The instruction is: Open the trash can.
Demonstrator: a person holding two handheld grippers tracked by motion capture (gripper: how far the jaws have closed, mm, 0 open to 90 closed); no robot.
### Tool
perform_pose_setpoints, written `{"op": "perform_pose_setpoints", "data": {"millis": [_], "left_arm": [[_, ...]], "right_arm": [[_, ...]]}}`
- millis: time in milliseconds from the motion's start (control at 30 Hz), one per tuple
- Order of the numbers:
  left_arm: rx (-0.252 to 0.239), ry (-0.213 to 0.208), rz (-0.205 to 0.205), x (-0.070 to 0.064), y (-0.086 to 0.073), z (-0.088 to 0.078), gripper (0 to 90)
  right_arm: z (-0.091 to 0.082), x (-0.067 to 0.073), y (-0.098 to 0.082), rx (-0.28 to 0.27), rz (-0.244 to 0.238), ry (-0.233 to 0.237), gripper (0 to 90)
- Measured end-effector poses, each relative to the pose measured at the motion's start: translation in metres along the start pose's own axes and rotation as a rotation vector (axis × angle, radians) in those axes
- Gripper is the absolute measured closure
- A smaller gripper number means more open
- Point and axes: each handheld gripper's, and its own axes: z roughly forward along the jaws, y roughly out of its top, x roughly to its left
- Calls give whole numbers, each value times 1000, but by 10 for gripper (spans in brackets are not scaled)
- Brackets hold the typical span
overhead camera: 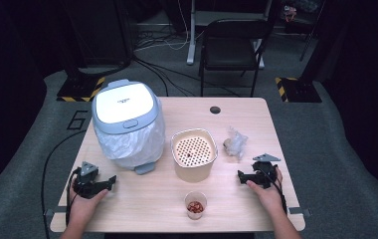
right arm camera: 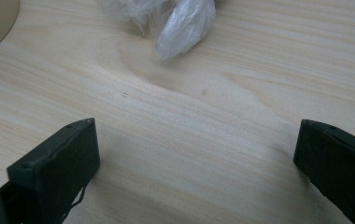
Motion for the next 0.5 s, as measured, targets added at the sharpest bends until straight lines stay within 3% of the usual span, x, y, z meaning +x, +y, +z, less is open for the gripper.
{"op": "perform_pose_setpoints", "data": {"millis": [433, 500], "left_arm": [[15, -20, 20, -5, 0, -1, 215], [-2, -15, 13, -7, 0, 0, 215]], "right_arm": [[0, 0, 0, 1, -4, 3, 0], [0, 0, 0, 1, -4, 3, 0]]}}
